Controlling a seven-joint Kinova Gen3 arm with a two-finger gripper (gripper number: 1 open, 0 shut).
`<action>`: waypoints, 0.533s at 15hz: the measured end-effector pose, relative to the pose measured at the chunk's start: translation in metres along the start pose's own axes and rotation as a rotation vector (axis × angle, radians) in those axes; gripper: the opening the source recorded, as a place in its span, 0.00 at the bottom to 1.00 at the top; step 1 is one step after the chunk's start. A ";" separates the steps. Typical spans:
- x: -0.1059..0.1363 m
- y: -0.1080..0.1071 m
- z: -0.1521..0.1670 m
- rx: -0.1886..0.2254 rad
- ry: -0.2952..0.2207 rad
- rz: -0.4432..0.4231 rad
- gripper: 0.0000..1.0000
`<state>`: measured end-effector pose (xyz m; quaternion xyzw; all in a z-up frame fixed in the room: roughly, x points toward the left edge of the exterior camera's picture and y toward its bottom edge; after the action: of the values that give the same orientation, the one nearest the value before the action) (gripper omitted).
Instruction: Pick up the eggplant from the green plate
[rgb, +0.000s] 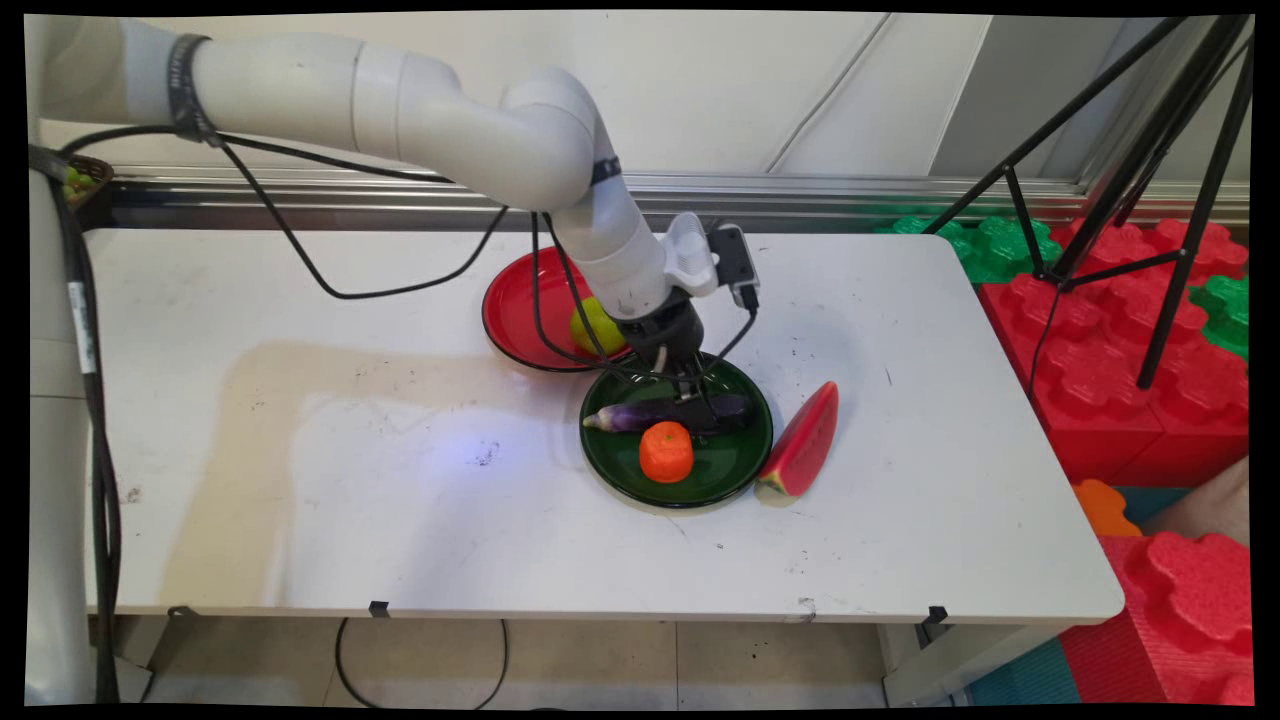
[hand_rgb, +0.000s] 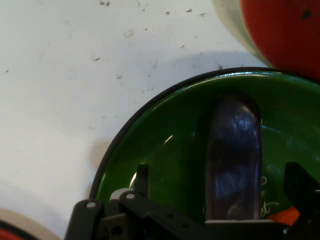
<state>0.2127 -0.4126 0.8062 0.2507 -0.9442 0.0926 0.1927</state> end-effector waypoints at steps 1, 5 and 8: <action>0.000 0.000 0.003 -0.003 0.000 0.002 1.00; 0.003 0.000 0.017 -0.012 0.007 0.015 1.00; 0.006 0.000 0.019 -0.009 0.012 0.026 0.00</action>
<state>0.2015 -0.4206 0.7911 0.2369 -0.9466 0.0921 0.1983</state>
